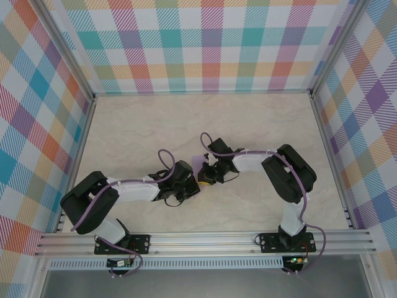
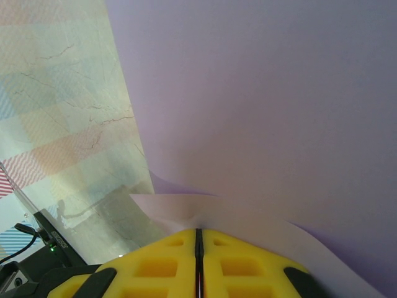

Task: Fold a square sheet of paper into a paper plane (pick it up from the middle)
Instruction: Third fold the triangle at the center of the table.

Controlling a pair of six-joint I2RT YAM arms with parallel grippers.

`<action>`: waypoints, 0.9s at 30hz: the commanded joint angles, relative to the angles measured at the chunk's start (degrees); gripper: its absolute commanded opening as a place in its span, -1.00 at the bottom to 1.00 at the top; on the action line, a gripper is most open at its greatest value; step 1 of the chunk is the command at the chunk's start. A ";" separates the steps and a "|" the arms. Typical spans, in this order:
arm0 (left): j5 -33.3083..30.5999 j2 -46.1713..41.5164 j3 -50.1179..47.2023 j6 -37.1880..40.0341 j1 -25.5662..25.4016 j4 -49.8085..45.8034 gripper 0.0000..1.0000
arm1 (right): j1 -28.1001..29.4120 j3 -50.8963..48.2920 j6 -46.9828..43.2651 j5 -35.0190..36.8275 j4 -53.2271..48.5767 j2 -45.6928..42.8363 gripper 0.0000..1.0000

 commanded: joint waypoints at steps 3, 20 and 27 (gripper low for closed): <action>-1.96 0.21 0.42 0.99 -0.71 -2.96 -0.88 | -0.02 -0.39 -0.59 0.48 -1.58 -1.29 -0.81; -3.29 0.88 0.85 1.63 -0.69 -5.36 -0.89 | -0.02 0.01 -1.65 0.83 -2.25 -4.41 -0.81; -3.71 1.07 0.92 1.70 -0.69 -6.04 -0.88 | -0.11 -2.61 -1.48 -0.35 -0.63 -7.16 -0.81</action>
